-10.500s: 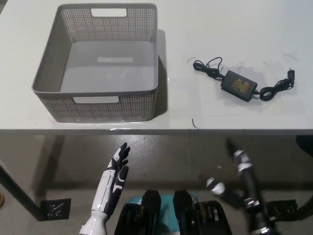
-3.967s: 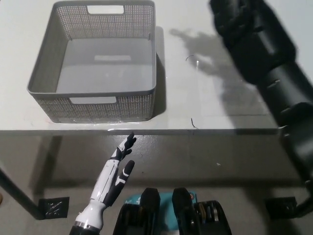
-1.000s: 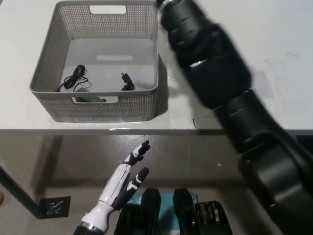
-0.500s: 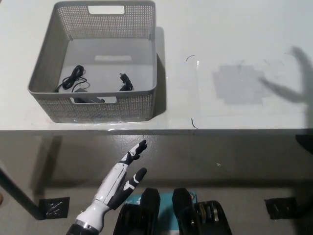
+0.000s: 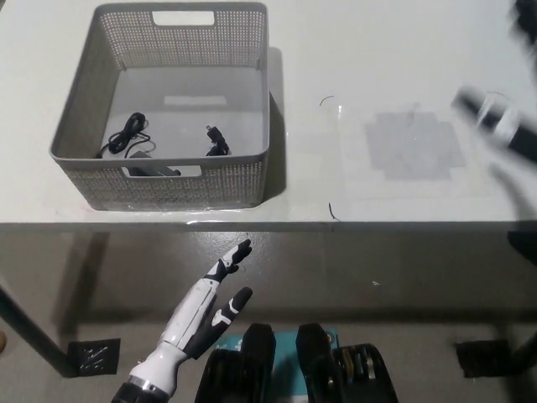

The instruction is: Use the right hand to pick up a black power cord and place it into a container on the left hand side

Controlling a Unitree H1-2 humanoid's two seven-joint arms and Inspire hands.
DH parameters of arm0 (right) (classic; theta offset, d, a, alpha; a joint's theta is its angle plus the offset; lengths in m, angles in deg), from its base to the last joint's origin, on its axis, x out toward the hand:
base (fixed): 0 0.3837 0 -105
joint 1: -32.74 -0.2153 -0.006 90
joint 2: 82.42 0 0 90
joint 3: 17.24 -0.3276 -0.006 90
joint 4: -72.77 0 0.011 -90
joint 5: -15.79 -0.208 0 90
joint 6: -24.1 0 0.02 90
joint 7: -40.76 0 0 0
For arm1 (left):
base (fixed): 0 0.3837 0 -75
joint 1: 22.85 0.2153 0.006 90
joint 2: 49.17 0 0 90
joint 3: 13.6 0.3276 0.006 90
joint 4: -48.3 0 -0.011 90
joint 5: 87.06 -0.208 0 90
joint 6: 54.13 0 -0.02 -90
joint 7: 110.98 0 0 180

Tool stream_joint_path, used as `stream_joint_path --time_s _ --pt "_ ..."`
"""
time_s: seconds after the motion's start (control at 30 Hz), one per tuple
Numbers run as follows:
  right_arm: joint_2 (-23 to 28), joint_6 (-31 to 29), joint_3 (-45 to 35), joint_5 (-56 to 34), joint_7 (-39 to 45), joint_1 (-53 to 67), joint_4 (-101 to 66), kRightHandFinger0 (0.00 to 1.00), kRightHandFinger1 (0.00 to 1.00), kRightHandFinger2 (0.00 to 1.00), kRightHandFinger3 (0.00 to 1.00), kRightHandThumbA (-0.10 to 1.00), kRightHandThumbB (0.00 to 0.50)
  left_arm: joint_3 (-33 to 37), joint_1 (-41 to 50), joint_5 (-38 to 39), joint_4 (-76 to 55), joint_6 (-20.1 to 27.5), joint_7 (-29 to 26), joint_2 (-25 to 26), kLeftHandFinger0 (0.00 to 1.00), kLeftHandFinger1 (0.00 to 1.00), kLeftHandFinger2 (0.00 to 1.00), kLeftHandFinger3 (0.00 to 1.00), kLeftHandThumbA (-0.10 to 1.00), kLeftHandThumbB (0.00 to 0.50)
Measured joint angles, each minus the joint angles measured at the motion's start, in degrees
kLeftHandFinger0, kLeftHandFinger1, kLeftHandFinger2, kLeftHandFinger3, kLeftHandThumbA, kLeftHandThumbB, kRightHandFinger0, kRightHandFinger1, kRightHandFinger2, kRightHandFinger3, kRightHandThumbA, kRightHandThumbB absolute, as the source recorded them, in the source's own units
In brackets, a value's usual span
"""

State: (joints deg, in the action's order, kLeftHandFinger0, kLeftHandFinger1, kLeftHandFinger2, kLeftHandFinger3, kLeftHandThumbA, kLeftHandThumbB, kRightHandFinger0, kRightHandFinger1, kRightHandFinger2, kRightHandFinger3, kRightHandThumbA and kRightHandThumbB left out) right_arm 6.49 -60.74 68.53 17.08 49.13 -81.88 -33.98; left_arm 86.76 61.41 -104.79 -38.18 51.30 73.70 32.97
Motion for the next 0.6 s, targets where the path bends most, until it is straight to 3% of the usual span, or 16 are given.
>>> stream_joint_path --time_s 0.17,0.2,0.3,0.37,0.5,0.6 --pt "-3.25 -2.64 5.48 -0.83 1.33 8.15 0.20 1.00 1.00 1.00 1.00 1.00 0.491 -0.18 -0.33 -0.03 0.29 0.20 -0.13 -0.09 1.00 1.00 1.00 1.00 1.00 0.345" --pt "-3.77 -3.18 6.68 -0.85 1.62 9.74 1.07 1.00 1.00 1.00 1.00 1.00 0.483 -0.22 -0.43 -0.02 0.37 0.25 -0.14 -0.15 1.00 1.00 1.00 1.00 1.00 0.322" --pt "-5.14 -4.96 9.75 -0.94 2.32 12.63 5.72 1.00 1.00 1.00 1.00 1.00 0.477 -0.50 -0.48 0.00 0.48 0.48 -0.35 -0.35 1.00 1.00 1.00 1.00 1.00 0.329" --pt "-6.09 -6.36 11.47 -0.94 2.71 14.28 9.56 1.00 1.00 1.00 1.00 1.00 0.425 -0.71 -0.56 0.00 0.65 0.68 -0.57 -0.49 1.00 1.00 1.00 1.00 1.00 0.314" --pt "-7.97 -8.98 13.72 -1.07 3.55 16.61 17.42 1.00 1.00 1.00 1.00 1.00 0.389 -1.09 -1.35 -0.01 1.43 1.22 -0.95 -0.62 1.00 1.00 1.00 1.00 1.00 0.293" --pt "-9.17 -11.85 14.51 -1.65 4.28 17.37 23.78 1.00 1.00 1.00 1.00 1.00 0.415 -1.35 -2.14 -0.06 2.18 1.88 -1.23 -0.65 1.00 1.00 1.00 1.00 1.00 0.296"
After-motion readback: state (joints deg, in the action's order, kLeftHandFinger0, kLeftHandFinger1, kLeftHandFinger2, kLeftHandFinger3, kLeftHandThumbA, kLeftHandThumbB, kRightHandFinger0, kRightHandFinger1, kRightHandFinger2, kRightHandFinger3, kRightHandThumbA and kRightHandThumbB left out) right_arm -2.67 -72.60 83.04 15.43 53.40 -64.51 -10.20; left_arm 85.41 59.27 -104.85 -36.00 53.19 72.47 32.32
